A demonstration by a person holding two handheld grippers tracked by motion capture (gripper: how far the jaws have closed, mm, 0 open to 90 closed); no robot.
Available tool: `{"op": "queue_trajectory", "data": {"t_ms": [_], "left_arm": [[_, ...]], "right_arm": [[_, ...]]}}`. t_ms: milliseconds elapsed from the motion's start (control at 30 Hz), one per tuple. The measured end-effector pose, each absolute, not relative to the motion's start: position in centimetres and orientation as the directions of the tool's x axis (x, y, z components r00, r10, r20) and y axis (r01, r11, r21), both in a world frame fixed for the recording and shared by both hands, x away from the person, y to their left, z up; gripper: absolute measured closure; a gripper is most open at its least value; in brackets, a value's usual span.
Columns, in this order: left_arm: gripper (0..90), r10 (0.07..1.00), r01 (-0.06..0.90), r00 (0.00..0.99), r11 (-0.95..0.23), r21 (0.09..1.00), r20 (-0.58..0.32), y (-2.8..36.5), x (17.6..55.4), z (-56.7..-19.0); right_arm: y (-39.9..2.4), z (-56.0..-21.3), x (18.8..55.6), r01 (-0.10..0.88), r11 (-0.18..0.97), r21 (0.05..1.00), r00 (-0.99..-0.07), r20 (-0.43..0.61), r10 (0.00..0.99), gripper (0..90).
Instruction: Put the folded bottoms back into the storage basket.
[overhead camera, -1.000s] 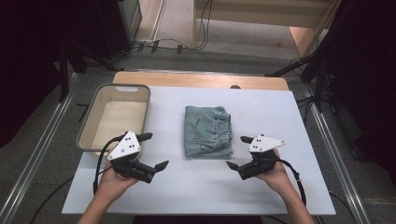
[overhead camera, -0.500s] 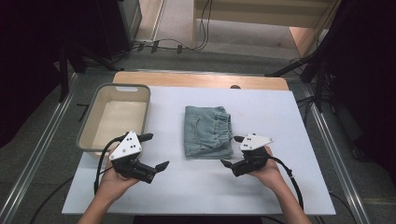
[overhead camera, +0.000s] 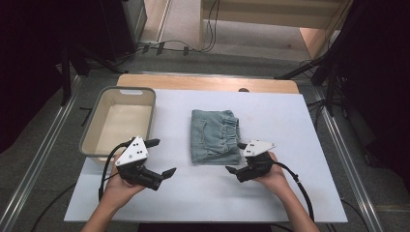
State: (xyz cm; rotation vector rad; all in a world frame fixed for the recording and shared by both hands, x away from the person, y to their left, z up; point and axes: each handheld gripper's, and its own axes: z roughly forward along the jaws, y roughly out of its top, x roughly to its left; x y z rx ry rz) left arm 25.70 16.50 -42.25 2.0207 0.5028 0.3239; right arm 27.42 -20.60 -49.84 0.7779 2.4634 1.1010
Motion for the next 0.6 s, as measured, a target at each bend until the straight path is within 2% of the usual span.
{"op": "queue_trajectory", "data": {"t_ms": [133, 400, 600], "left_arm": [[0.0, 0.476, 0.215, 0.879, -0.429, 0.877, 0.017, 16.4, 25.7, -42.3], [0.0, 0.468, 0.224, 0.884, -0.452, 0.863, 0.016, 16.2, 25.8, -42.7], [0.0, 0.471, 0.219, 0.882, -0.455, 0.863, 0.025, 16.3, 25.8, -42.6]], "right_arm": [[-20.4, -50.2, 27.5, 0.347, 0.548, 0.761, -0.783, -0.087, 0.616, 13.7], [-20.3, -51.0, 27.6, 0.35, 0.563, 0.748, -0.771, -0.111, 0.628, 23.6], [-20.3, -51.2, 27.5, 0.351, 0.578, 0.737, -0.772, -0.121, 0.624, 25.4]]}}
